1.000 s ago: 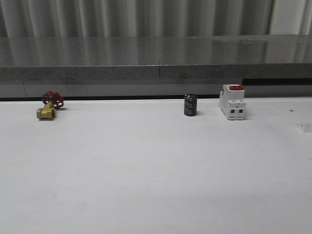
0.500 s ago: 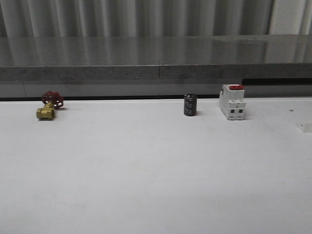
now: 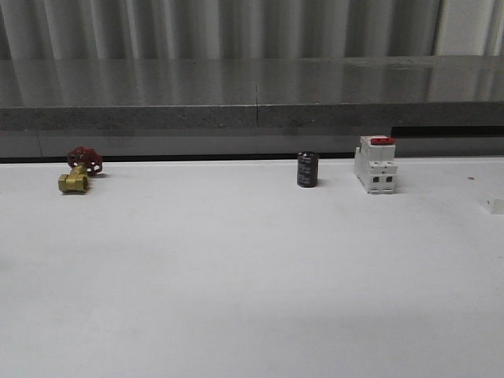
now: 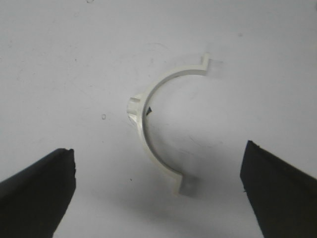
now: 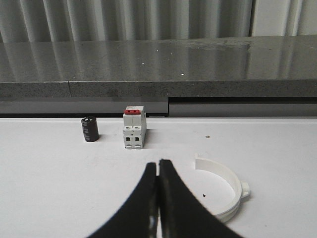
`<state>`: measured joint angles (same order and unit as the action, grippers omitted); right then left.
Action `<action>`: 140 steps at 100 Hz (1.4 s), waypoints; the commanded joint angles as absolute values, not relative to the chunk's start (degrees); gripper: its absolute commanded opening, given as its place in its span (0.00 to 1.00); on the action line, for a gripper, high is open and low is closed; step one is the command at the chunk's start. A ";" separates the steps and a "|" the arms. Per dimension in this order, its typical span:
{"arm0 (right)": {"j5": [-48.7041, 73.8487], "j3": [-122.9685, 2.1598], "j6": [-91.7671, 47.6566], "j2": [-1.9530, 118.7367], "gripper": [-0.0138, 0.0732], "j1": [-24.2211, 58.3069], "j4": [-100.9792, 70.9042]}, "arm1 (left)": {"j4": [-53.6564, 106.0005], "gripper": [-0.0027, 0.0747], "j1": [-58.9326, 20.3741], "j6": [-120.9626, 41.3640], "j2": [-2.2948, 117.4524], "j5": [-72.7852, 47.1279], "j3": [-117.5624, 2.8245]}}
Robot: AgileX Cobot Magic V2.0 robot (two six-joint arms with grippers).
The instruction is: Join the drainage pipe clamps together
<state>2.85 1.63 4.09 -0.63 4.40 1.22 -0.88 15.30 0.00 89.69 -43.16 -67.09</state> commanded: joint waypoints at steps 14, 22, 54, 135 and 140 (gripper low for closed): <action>-1.96 0.51 3.93 -1.69 0.08 4.20 1.23 | 0.00 0.88 17.84 -2.53 98.73 -40.81 -74.70; -1.96 0.51 3.93 -1.69 0.08 4.20 1.23 | 0.31 0.88 17.90 -4.25 101.65 -40.22 -75.84; -1.96 0.51 3.93 -1.69 0.08 4.20 1.23 | 0.40 0.88 18.27 -7.02 108.74 -38.80 -79.34; -1.96 0.51 3.93 -1.69 0.08 4.20 1.23 | 1.83 0.70 18.27 -8.53 113.40 -37.74 -79.23; -1.96 0.51 3.93 -1.69 0.08 4.20 1.23 | 1.83 0.63 18.27 -8.53 113.40 -37.96 -79.23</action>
<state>2.85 1.63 4.09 -0.63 4.40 1.22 1.17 18.05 -8.36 116.37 -38.69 -77.69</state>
